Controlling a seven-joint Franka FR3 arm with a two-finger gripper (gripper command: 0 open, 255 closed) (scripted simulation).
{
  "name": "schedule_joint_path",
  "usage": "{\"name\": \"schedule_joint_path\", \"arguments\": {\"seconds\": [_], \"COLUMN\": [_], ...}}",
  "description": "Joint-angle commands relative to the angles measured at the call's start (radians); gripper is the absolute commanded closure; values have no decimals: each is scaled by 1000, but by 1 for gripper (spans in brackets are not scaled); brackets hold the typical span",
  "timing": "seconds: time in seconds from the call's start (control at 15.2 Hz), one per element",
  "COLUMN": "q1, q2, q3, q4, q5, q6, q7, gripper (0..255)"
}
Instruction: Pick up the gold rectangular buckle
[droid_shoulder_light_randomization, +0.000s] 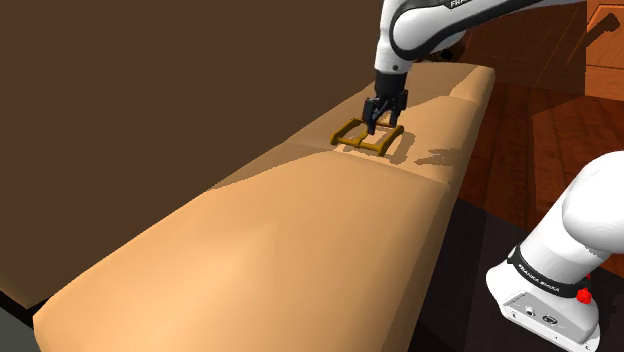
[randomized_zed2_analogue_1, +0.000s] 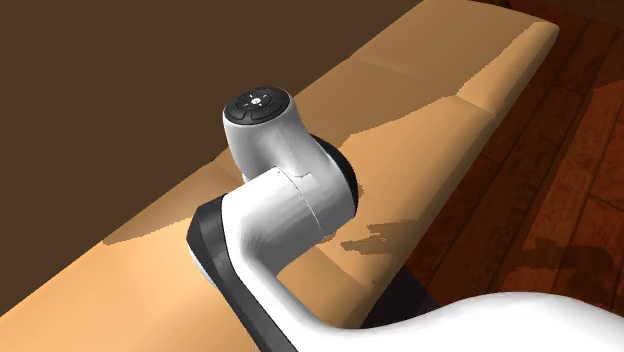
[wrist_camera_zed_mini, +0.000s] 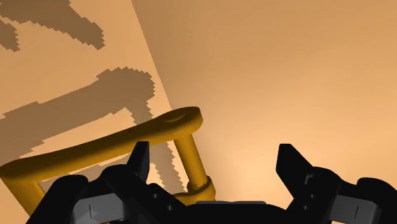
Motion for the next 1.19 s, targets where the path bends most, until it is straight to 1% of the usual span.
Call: {"name": "schedule_joint_path", "arguments": {"seconds": [0.0, 0.26, 0.73, 0.86, 0.92, 1.12], "q1": [-5, -13, -12, -12, -12, -12], "q2": [81, 218, 263, 268, 267, 268], "q3": [2, 1, 1, 1, 1, 1], "q4": [33, 114, 67, 64, 64, 65], "q5": [-14, -43, -49, -50, -50, -50], "q6": [63, 143, 235, 243, 242, 242], "q7": [8, 23, 28, 29, 29, 30], "gripper": [0, 0, 0, 0, 255, 255]}}
